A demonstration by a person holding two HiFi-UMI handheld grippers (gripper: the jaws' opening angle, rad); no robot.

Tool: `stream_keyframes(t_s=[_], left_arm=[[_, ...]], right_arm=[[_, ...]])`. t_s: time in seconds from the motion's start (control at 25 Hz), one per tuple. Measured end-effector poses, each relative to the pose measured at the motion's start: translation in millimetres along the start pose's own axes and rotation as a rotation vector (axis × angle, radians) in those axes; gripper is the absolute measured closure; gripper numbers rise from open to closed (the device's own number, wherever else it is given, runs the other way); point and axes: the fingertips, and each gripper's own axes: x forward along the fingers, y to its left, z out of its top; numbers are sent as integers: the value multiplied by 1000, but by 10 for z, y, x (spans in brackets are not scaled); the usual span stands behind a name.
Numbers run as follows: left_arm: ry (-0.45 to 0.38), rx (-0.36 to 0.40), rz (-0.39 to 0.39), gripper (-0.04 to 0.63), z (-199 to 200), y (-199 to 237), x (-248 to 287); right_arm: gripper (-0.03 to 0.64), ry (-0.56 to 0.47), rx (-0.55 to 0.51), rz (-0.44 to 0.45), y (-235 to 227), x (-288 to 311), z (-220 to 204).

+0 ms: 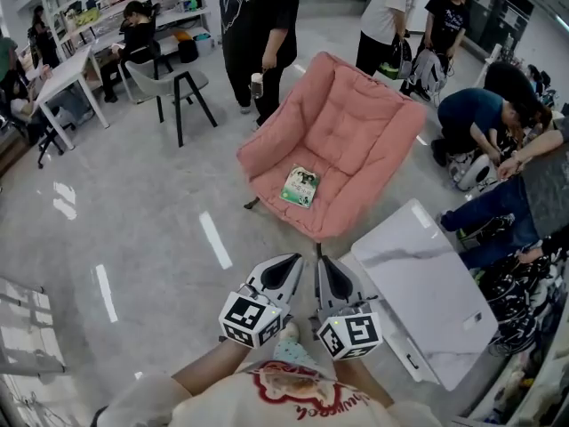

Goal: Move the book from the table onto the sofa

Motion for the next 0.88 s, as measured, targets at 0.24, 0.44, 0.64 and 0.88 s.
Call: stream_keyframes(t_s=[0.24,0.44,0.64,0.88], left_arm=[[4,2,-21,591,-86,-186,-918],[33,-8,-53,591,-203,-400,-1647],[17,1,-72,591,-217,-597,-1882],[-10,18,-72,591,-96,-824,-2020]], right_arm=[[617,-29,-1,-23,780,-566,-115],[617,-24,14,-63,1392,-1102,-268],[617,-33,15,-65,1559,-1401,-280],[617,-28,-46,-49,1692,-1584,-167]])
